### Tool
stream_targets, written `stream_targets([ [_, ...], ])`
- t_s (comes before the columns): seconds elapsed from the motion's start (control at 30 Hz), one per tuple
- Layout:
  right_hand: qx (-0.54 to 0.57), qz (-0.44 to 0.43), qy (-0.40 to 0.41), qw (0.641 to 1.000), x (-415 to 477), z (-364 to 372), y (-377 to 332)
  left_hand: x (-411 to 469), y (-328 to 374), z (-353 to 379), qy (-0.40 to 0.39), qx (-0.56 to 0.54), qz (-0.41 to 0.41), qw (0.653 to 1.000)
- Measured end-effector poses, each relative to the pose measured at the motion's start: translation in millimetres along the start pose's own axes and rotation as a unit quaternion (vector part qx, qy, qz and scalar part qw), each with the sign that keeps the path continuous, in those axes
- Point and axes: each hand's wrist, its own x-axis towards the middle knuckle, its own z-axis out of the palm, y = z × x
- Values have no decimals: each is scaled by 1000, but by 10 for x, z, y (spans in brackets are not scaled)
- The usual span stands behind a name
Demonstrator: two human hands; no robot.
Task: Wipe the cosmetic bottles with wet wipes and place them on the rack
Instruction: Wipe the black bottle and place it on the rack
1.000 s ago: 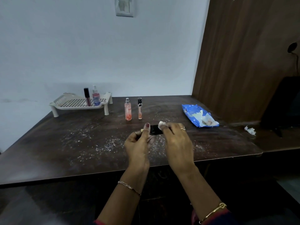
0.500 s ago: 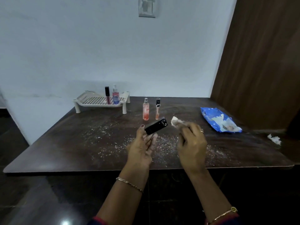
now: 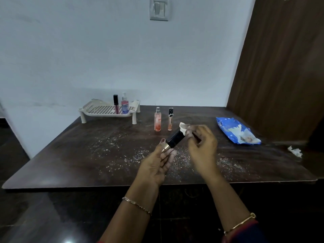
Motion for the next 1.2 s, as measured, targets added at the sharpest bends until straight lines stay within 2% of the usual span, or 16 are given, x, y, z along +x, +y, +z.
stream_targets([
  [0.13, 201, 182, -37, 962, 97, -30, 11, -23, 52, -46, -25, 17, -19, 999],
  [0.27, 188, 202, -42, 960, 113, -46, 23, -35, 86, -89, -55, 68, 1, 996],
  [0.47, 93, 152, -39, 983, 62, -12, 47, -57, 107, -218, -111, 212, 74, 968],
  [0.53, -56, 42, -15, 997, 4, -21, 11, -51, 89, -226, -112, 214, 80, 967],
  [0.6, -227, -130, -11, 965, -108, -7, -52, -51, 73, -222, -104, 191, 79, 973],
  [0.67, -311, -253, -58, 914, -242, 19, -83, -45, 62, -226, -99, 168, 79, 978],
  [0.7, -333, -287, -79, 895, -283, 15, -76, -40, 61, -236, -100, 163, 78, 978],
  [0.77, -345, -294, -88, 887, -253, -27, -22, -32, 68, -260, -103, 160, 75, 979],
  [0.93, -328, -184, -51, 925, -92, -69, 63, 4, 44, -276, -99, 157, 74, 980],
  [1.0, -338, -198, -42, 919, -184, -16, 60, 28, 28, -266, -91, 147, 75, 982],
  [1.1, -348, -251, -84, 899, -353, 5, 120, 64, 24, -269, -87, 138, 69, 984],
  [1.2, -357, -228, -68, 903, -224, -68, 193, 92, 22, -304, -99, 141, 61, 983],
])
